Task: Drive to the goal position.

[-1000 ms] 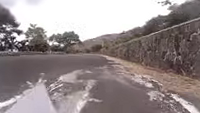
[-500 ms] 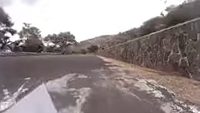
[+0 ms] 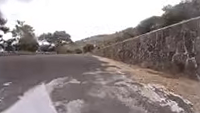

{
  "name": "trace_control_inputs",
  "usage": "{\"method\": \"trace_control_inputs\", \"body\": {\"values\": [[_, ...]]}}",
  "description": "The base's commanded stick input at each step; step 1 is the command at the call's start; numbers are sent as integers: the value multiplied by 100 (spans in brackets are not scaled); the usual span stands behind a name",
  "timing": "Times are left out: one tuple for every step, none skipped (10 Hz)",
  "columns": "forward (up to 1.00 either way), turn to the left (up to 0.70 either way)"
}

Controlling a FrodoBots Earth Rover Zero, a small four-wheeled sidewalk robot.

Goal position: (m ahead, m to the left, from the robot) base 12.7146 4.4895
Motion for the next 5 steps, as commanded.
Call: {"method": "trace_control_inputs", "body": {"values": [[100, -18], [100, -1], [100, -7], [100, -13], [100, 0]]}}
